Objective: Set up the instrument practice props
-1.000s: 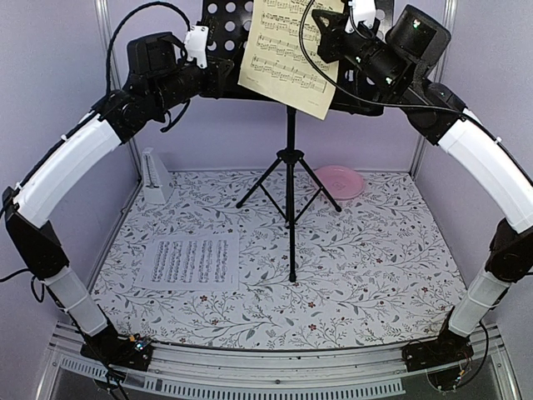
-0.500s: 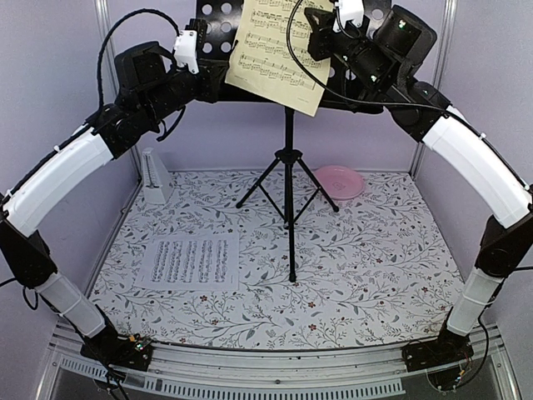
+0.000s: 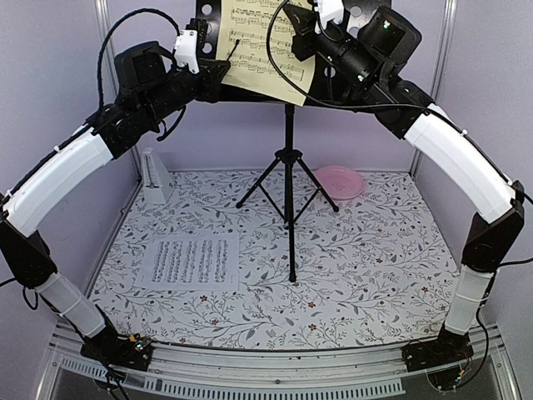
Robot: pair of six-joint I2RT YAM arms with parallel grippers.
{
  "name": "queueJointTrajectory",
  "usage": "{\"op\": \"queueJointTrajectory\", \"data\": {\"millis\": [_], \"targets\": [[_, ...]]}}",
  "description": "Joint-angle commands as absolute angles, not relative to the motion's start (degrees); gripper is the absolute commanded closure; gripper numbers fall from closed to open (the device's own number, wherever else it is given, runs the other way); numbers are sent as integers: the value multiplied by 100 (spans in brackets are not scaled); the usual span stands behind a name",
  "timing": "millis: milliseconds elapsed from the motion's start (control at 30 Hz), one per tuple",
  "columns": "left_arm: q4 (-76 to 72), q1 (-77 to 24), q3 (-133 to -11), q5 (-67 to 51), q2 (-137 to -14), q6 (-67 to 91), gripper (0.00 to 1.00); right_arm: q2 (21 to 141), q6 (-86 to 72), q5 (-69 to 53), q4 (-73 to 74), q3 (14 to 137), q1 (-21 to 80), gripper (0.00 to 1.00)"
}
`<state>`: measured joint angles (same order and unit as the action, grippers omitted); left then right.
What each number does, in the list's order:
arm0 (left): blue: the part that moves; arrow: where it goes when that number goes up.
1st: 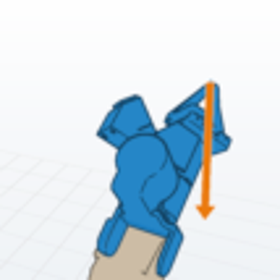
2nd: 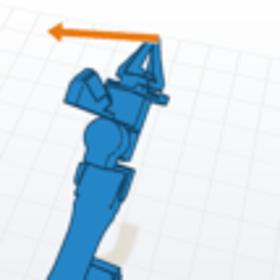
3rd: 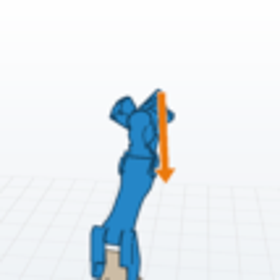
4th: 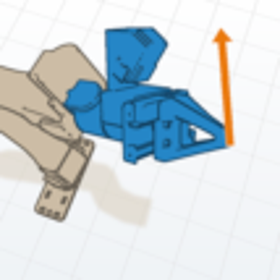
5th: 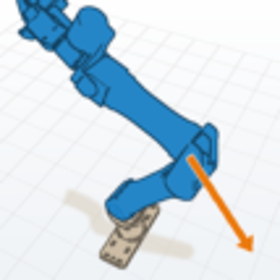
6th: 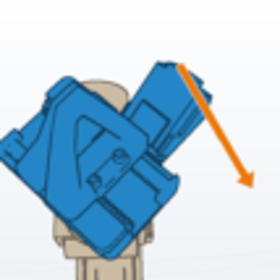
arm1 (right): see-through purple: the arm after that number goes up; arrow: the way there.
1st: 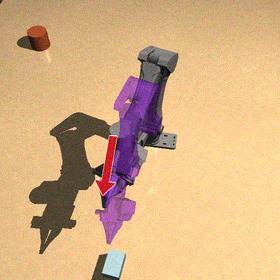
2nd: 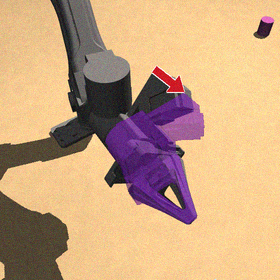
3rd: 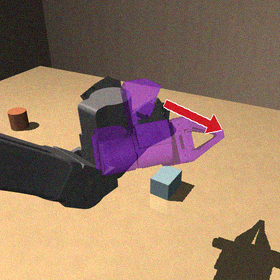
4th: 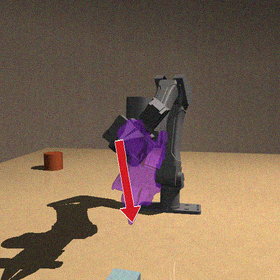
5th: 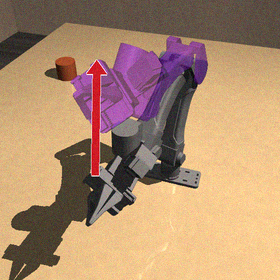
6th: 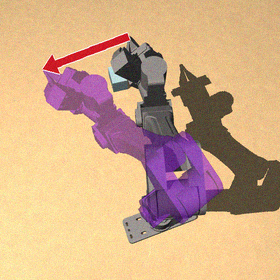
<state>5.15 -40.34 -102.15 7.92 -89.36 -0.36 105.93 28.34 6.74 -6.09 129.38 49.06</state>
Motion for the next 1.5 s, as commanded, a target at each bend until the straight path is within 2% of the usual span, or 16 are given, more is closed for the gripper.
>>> {"op": "queueJointTrajectory", "data": {"millis": [0,1067,1100,1133,1167,1200,1233,1367,1400,1467], "targets": [[219,-4104,-10199,634,-8814,18,100,10793,3391,242,-789,13117,4881,100],[185,-4148,-10199,633,-8885,13,100,11653,4096,-752,-1438,13563,4871,100],[185,-4151,-10204,644,-8892,21,100,11662,4096,-742,-1467,13566,4877,98],[185,-4151,-10201,680,-8894,32,100,11663,4096,-727,-1502,13562,4870,91],[192,-4149,-10207,722,-8894,45,100,11659,4096,-698,-1556,13562,4869,80],[198,-4152,-10209,747,-8895,44,100,11663,4083,-663,-1590,13562,4870,64],[202,-4149,-10210,760,-8887,52,97,11652,4066,-645,-1617,13562,4870,57],[263,-4157,-10204,808,-8828,75,72,11582,4023,-625,-1609,13559,4875,45],[264,-4165,-10186,825,-8803,79,68,11550,4009,-611,-1613,13547,4872,43],[272,-4177,-10152,863,-8741,87,67,11488,3999,-573,-1617,13527,4870,37]]}}
